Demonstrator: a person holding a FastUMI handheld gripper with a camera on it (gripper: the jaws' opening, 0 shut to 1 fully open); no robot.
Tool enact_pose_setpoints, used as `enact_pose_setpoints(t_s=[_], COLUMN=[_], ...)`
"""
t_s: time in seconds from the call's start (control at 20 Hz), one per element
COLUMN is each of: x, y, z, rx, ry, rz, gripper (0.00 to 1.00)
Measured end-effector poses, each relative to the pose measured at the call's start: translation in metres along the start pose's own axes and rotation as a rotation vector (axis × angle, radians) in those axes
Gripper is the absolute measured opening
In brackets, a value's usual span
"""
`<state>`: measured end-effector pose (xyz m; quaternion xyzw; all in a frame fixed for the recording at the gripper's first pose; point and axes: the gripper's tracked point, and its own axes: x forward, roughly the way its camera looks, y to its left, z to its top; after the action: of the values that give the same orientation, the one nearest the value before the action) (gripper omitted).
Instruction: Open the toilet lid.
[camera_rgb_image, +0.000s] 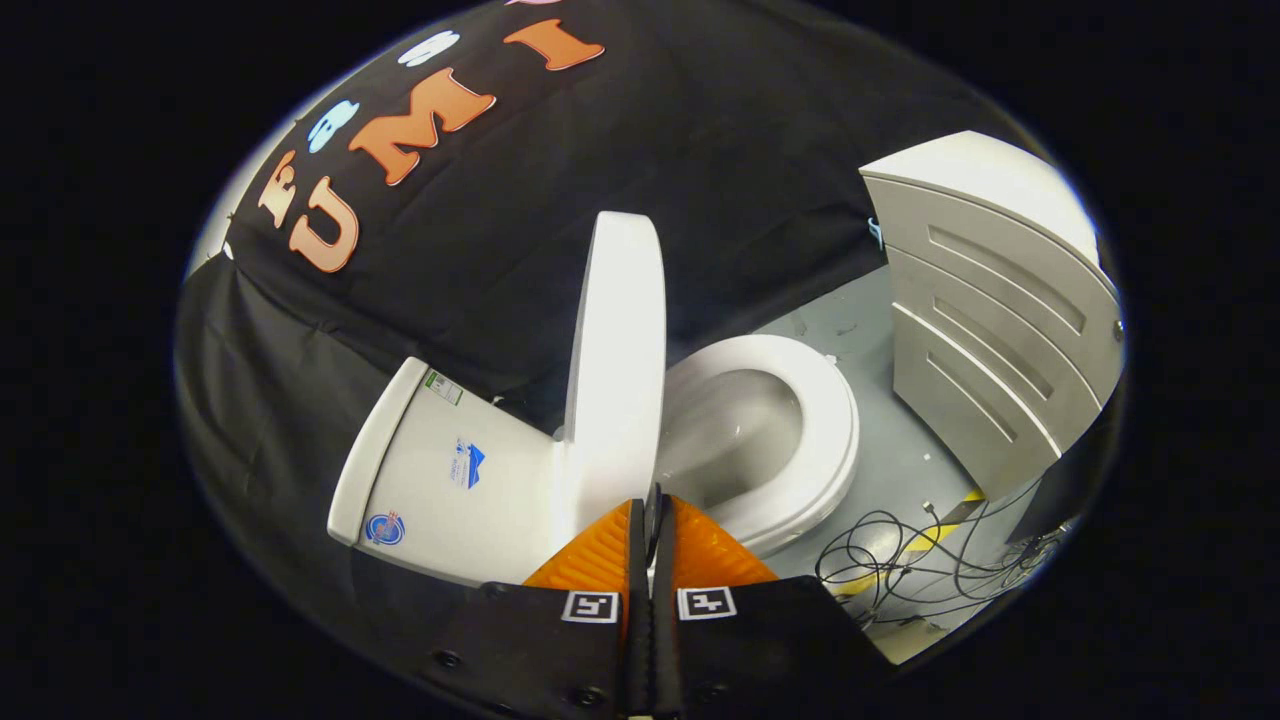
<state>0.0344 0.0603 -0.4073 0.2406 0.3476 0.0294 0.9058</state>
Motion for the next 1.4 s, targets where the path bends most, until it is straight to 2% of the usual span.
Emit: enact_pose_setpoints(t_s=[1.4], x=[-0.021], y=[0.151], z=[-0.013], rx=[-0.350], ry=[-0.067], rz=[-0.011], gripper=[0.08])
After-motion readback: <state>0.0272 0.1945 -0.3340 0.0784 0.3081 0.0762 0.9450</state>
